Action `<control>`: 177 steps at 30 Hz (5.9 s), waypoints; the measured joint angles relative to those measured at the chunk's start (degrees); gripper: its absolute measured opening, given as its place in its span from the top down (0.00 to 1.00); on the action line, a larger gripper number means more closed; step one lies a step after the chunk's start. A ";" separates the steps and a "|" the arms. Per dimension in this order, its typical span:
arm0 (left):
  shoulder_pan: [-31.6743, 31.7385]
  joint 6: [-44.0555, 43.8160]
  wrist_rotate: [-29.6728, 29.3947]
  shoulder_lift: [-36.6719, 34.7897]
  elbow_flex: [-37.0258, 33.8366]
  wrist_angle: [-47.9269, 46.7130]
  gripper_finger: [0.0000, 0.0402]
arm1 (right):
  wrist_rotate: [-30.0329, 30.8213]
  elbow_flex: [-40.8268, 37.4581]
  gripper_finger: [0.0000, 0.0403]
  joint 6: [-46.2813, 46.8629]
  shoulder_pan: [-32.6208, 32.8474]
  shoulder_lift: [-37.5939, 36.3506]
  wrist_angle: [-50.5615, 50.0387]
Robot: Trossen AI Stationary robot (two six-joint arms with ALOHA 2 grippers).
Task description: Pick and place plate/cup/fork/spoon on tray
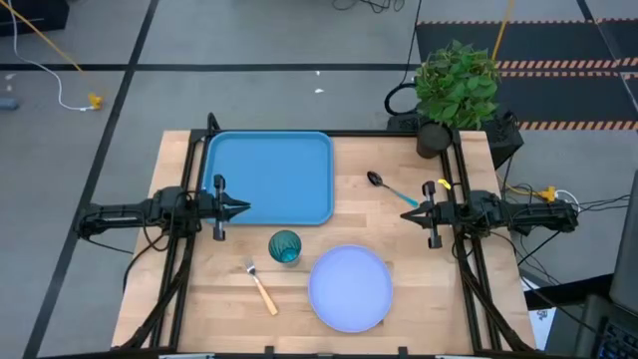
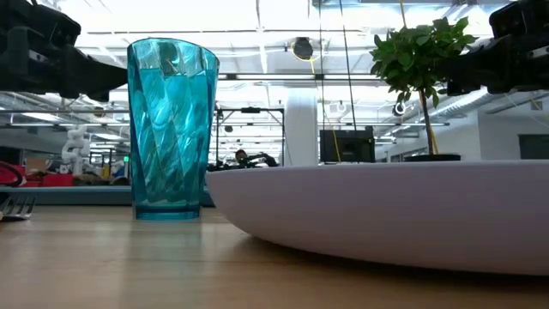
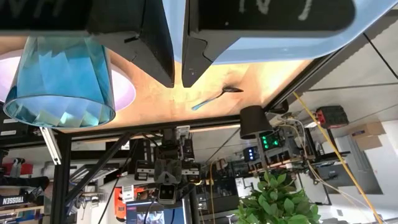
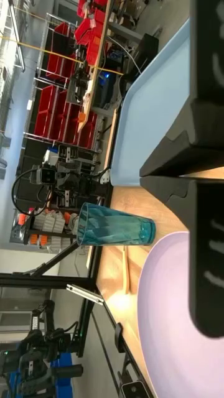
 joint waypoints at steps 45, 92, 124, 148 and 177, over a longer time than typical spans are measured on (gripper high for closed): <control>0.01 -2.25 -0.36 0.03 -0.07 2.49 0.91 | 0.00 -0.01 1.00 0.00 0.01 -0.01 0.00; -10.21 0.24 4.13 63.07 86.08 -29.62 0.97 | 3.46 0.10 1.00 17.00 -0.04 3.50 6.47; -31.61 -13.19 -8.60 87.33 94.97 -57.78 0.75 | 9.29 31.41 1.00 19.80 -0.02 38.56 -3.52; -31.28 -17.99 -12.92 98.73 89.63 -71.01 0.47 | 8.90 31.50 1.00 20.61 0.96 38.62 -2.21; -30.13 -12.72 -15.45 98.33 84.01 -67.16 0.96 | 9.04 31.50 1.00 18.63 1.75 38.64 -2.17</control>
